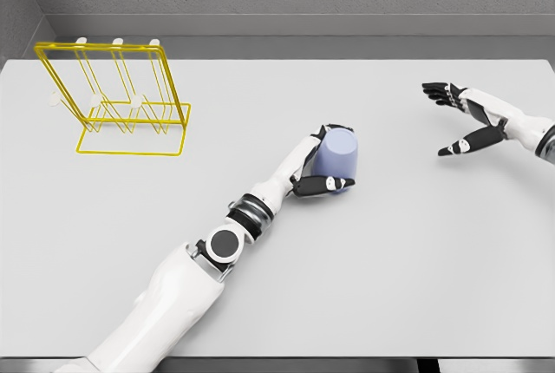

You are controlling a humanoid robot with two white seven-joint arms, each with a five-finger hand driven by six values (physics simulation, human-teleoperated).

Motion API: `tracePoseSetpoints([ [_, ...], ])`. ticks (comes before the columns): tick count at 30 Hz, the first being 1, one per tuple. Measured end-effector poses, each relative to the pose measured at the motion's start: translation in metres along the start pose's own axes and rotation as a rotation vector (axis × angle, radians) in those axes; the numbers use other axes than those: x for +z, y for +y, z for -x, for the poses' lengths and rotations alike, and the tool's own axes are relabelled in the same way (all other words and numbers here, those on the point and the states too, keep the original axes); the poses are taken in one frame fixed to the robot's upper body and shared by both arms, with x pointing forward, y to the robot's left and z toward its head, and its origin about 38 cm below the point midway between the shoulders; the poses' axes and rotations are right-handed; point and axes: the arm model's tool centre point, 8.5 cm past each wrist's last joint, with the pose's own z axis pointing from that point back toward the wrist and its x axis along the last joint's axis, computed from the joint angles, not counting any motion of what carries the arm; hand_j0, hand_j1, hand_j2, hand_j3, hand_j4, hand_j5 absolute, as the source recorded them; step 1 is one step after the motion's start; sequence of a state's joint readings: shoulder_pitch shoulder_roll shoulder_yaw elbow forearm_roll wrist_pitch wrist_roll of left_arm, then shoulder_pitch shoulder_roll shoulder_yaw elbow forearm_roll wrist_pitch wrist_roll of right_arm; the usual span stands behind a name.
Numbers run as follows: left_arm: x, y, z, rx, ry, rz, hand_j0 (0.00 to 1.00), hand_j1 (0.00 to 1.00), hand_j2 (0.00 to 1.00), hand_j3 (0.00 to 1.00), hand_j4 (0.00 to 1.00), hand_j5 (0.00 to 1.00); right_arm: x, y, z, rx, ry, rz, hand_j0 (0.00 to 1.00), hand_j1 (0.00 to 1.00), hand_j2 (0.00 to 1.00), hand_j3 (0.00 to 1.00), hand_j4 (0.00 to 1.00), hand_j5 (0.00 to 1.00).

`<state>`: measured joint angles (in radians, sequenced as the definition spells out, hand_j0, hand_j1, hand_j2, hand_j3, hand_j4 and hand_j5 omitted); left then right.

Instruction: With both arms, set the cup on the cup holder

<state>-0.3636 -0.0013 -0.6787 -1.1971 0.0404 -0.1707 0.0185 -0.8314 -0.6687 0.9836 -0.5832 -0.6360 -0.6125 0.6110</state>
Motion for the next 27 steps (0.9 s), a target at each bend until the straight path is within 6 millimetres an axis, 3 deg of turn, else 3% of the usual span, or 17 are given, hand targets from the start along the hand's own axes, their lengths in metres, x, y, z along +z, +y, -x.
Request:
tracePoseSetpoints([
  [7,0.001,0.001,-0.003,-0.016,-0.008,-0.011,0.57,0.57,0.57,0.57,0.57,0.57,0.0,0.0,0.0,0.0,0.0,-0.001,1.0,1.0,1.0,1.0,1.0,1.0],
  [13,0.003,0.002,-0.024,-0.004,-0.074,-0.026,0.57,0.57,0.57,0.57,0.57,0.57,-0.001,0.0,0.0,0.0,-0.001,-0.001,1.0,1.0,1.0,1.0,1.0,1.0],
  [27,0.014,0.032,-0.061,0.044,-0.191,-0.12,0.58,0.58,0.58,0.58,0.58,0.58,-0.001,0.0,-0.001,0.0,-0.002,-0.001,1.0,1.0,1.0,1.0,1.0,1.0],
])
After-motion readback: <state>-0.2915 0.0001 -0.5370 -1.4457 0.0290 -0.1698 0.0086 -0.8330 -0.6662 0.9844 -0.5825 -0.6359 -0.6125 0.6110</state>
